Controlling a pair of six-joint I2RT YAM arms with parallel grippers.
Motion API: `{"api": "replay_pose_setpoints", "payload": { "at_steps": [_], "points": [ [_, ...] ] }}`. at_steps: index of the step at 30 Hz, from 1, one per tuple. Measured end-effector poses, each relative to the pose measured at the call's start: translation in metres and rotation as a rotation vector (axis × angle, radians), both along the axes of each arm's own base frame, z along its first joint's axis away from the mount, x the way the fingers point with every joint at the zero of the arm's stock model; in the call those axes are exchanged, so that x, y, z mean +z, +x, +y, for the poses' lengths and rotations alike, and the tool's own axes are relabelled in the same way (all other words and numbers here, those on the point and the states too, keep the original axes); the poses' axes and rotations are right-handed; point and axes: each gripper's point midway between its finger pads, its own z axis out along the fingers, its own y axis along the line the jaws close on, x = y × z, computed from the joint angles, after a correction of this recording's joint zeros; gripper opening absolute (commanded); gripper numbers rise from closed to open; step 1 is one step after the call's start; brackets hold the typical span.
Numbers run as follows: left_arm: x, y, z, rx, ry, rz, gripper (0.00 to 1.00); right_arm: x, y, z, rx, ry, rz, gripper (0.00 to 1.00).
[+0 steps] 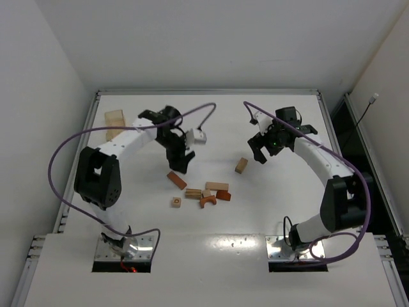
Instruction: Build the wood block tower
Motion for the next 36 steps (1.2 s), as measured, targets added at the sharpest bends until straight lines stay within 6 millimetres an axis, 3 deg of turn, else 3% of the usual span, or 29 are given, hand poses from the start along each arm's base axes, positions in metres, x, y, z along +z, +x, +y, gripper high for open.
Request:
{"api": "replay_pose_setpoints", "payload": {
  "at_steps": [4,8,10,15,22,33,36],
  "points": [
    [-0.054,-0.078,0.000,-0.207,0.126,0.140,0.61,-0.001,0.004,-0.015,-0.044,-0.067,-0.014,0.97],
    [-0.076,-0.112,0.000,-0.320,0.183,0.120,0.60,-0.003,0.009,-0.030,-0.096,-0.122,-0.023,0.97],
    [-0.079,-0.114,-0.002,-0.333,0.185,0.088,0.60,-0.003,0.011,-0.038,-0.125,-0.140,-0.029,0.97],
    [-0.080,-0.088,-0.017,-0.270,0.125,-0.061,0.60,-0.004,0.013,-0.056,-0.198,-0.162,-0.031,0.99],
    [-0.081,-0.077,-0.037,-0.268,0.093,-0.160,0.58,-0.003,0.016,-0.066,-0.243,-0.159,-0.037,0.99],
    [-0.104,-0.102,-0.027,-0.313,0.127,-0.106,0.58,-0.003,0.016,-0.073,-0.269,-0.151,-0.033,0.99],
    [-0.107,-0.105,-0.028,-0.322,0.126,-0.108,0.54,-0.003,0.016,-0.073,-0.268,-0.150,-0.033,0.99]
  ]
}}
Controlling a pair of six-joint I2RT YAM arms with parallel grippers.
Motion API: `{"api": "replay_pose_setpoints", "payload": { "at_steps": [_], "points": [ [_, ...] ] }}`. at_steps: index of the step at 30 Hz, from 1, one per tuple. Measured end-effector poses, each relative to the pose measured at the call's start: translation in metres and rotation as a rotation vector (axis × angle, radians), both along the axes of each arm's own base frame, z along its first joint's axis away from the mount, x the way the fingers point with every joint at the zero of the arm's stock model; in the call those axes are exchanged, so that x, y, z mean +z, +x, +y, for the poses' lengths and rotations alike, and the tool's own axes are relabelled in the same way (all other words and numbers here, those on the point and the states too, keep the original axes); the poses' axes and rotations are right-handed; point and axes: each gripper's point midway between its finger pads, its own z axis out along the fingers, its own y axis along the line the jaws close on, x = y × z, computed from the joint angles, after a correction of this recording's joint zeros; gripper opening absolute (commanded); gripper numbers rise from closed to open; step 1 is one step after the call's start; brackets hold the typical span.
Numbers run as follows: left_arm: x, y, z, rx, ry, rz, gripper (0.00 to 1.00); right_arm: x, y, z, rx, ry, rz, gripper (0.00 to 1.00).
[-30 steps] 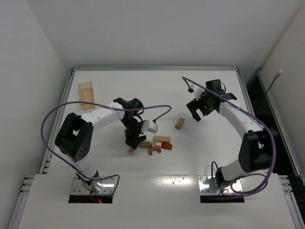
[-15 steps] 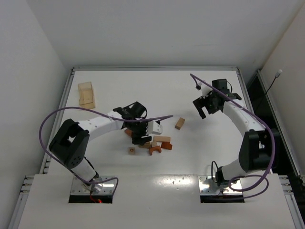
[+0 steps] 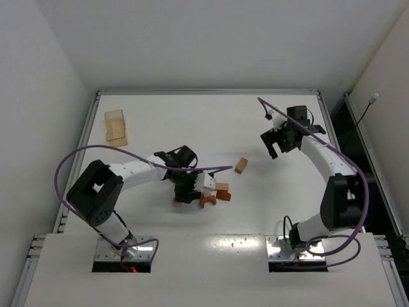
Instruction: Build the wood block tower
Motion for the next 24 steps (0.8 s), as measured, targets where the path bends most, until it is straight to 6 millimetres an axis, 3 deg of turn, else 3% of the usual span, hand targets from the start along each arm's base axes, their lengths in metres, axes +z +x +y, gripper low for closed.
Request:
{"api": "replay_pose_setpoints", "payload": {
  "at_steps": [3,6,10,11,16,19,24],
  "points": [
    [-0.004,-0.002,-0.005,-0.005,-0.004,-0.005,0.50,0.000,0.000,0.001,0.001,0.003,0.001,0.99],
    [-0.009,-0.002,-0.012,-0.012,0.001,-0.013,0.39,0.000,0.000,0.001,0.003,0.005,0.000,0.99],
    [-0.014,0.000,-0.018,-0.002,-0.002,-0.026,0.05,0.000,0.000,0.001,0.003,0.006,0.001,1.00],
    [-0.014,0.002,-0.019,0.007,-0.006,-0.030,0.00,0.000,0.000,0.002,0.004,0.008,0.001,1.00],
    [-0.014,0.009,-0.023,0.082,-0.037,-0.023,0.00,0.001,-0.004,0.017,0.072,0.076,0.012,1.00],
    [-0.007,0.017,-0.018,0.175,-0.110,0.034,0.00,0.012,-0.009,0.036,0.161,0.157,-0.010,1.00],
    [0.034,0.042,-0.011,0.349,-0.334,0.138,0.00,0.052,-0.022,0.078,0.384,0.320,-0.092,1.00]
  ]
}}
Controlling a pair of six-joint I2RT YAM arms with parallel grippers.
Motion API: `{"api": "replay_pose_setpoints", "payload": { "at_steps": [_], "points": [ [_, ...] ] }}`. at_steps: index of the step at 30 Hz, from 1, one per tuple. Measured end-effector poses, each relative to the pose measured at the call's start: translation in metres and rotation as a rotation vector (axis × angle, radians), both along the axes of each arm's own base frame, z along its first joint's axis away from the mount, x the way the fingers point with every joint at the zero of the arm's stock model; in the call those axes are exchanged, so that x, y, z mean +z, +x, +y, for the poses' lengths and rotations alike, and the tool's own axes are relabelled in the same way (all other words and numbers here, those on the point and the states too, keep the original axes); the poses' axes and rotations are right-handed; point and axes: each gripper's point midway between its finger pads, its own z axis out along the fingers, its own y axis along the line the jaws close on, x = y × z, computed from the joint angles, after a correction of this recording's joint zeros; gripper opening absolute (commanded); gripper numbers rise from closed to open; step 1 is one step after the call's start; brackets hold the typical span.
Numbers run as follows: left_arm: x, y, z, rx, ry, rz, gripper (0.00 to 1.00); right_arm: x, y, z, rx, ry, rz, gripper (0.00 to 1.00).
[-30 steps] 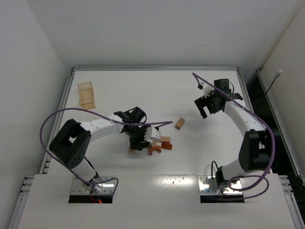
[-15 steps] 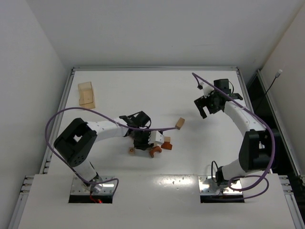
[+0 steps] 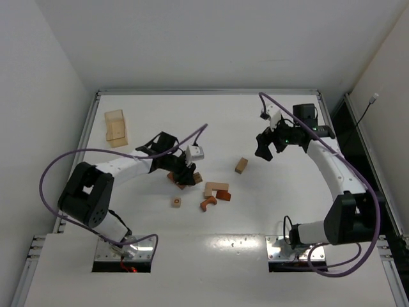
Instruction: Build the wood block tower
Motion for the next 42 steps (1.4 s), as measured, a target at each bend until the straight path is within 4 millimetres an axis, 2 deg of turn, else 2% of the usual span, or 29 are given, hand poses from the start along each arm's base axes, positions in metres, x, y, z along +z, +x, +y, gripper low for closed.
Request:
{"api": "replay_pose_setpoints", "payload": {
  "at_steps": [1,2,4,7,10,15,22,25,29,37,42],
  "points": [
    [0.015,0.001,-0.004,0.022,-0.072,0.026,0.00,0.009,-0.003,0.010,0.052,0.037,-0.008,0.99],
    [0.020,0.001,-0.006,0.022,-0.095,0.031,0.00,0.018,-0.004,0.018,0.094,0.065,-0.021,0.99],
    [0.043,-0.004,-0.017,0.017,-0.187,0.062,0.00,0.038,-0.006,0.038,0.200,0.134,-0.035,0.95],
    [0.069,-0.011,-0.030,0.006,-0.290,0.110,0.00,0.055,-0.011,0.064,0.326,0.217,-0.038,0.92],
    [0.087,-0.011,-0.039,0.014,-0.365,0.158,0.00,0.059,-0.024,0.088,0.429,0.273,-0.004,0.85],
    [0.114,-0.010,-0.051,0.024,-0.464,0.223,0.00,0.066,-0.046,0.120,0.562,0.327,0.044,0.82],
    [0.148,0.004,-0.063,0.036,-0.538,0.206,0.00,0.073,-0.067,0.145,0.664,0.434,0.118,0.81],
    [0.155,0.009,-0.065,0.036,-0.551,0.195,0.00,0.071,-0.071,0.151,0.681,0.476,0.163,0.80],
    [0.153,0.009,-0.068,0.036,-0.546,0.208,0.00,0.065,-0.076,0.158,0.700,0.510,0.215,0.80],
    [0.154,0.005,-0.075,0.011,-0.541,0.207,0.00,0.072,-0.068,0.170,0.725,0.539,0.228,0.78],
    [0.158,0.008,-0.076,0.007,-0.543,0.197,0.00,0.071,-0.076,0.177,0.747,0.536,0.249,0.65]
  ]
}}
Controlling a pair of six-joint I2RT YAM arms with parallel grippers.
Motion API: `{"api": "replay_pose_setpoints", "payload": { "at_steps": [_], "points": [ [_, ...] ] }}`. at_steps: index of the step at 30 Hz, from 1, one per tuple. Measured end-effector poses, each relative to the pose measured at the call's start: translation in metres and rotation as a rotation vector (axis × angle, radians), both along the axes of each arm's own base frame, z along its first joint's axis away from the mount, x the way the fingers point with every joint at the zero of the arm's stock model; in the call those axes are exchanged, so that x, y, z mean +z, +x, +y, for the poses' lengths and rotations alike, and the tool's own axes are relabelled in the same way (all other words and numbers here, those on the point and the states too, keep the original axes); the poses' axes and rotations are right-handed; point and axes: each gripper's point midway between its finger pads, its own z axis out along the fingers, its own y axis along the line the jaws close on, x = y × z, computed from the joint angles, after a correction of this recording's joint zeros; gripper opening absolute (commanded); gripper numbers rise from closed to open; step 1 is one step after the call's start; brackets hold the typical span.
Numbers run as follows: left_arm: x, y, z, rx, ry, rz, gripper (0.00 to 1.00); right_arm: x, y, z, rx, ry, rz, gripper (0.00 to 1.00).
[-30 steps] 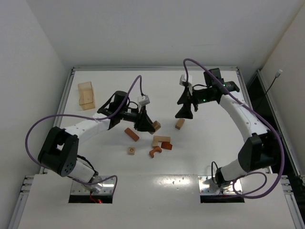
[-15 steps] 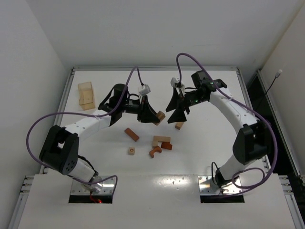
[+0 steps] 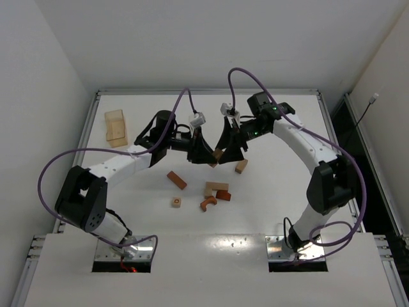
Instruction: Build the wood block tower
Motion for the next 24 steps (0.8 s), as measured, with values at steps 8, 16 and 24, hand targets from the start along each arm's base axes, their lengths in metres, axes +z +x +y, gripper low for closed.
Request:
{"api": "replay_pose_setpoints", "payload": {
  "at_steps": [8,16,24],
  "points": [
    [0.005,0.000,-0.005,-0.021,-0.005,-0.005,0.00,-0.005,0.001,0.001,-0.001,-0.013,0.002,0.47],
    [0.001,-0.001,-0.006,-0.024,0.004,0.012,0.00,-0.011,0.004,0.000,-0.009,-0.034,0.008,0.42],
    [-0.001,0.001,-0.006,-0.013,0.010,0.008,0.00,-0.016,0.007,-0.001,-0.021,-0.062,0.009,0.36]
  ]
}}
